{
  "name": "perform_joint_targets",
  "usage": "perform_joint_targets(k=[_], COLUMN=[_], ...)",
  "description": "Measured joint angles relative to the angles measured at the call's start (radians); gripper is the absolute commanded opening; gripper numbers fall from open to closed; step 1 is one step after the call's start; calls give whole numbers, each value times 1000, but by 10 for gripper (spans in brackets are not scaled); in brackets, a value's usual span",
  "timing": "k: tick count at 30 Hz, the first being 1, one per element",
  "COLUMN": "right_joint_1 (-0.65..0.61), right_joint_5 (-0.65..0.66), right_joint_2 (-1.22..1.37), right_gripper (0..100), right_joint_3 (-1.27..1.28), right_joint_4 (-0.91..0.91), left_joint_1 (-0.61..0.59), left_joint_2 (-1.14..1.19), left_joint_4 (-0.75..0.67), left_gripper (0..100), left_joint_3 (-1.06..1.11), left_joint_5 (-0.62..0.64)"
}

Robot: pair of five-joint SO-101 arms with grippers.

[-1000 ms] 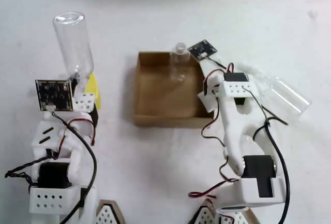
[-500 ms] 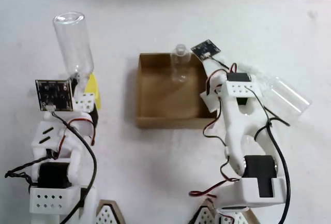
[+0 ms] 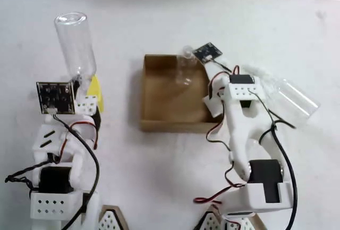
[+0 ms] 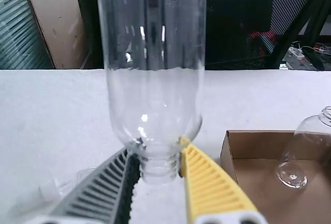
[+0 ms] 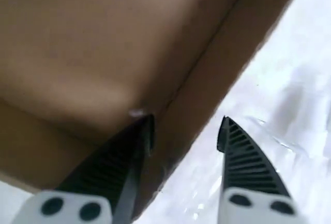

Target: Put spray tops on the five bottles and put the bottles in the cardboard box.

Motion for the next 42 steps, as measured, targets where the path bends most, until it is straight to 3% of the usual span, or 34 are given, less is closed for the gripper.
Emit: perform_joint_targets(k=[6, 22, 26, 30, 33, 37, 42], right_joint_1=[5, 28, 28, 28, 25, 26, 26], right_joint_5=[0, 2, -41, -78, -112, -127, -127], right_joint_2=[0, -3, -77, -203, -292, -391, -505], right_gripper=[191, 190, 175, 17, 46, 14, 16], right_joint_3=[-109, -723, -786, -790, -778, -687, -534], right_joint_4=[130, 678, 706, 707, 707, 701, 621], left_joint_1=[0, 0, 0, 0, 0, 11, 95], left_joint_2=[0, 0, 0, 0, 0, 0, 0], left_joint_4=[0, 0, 0, 0, 0, 0, 29], left_gripper=[22, 22, 23, 24, 23, 23, 22], left_joint_3=[0, 0, 0, 0, 0, 0, 0], left_joint_5=[0, 0, 0, 0, -6, -66, -86])
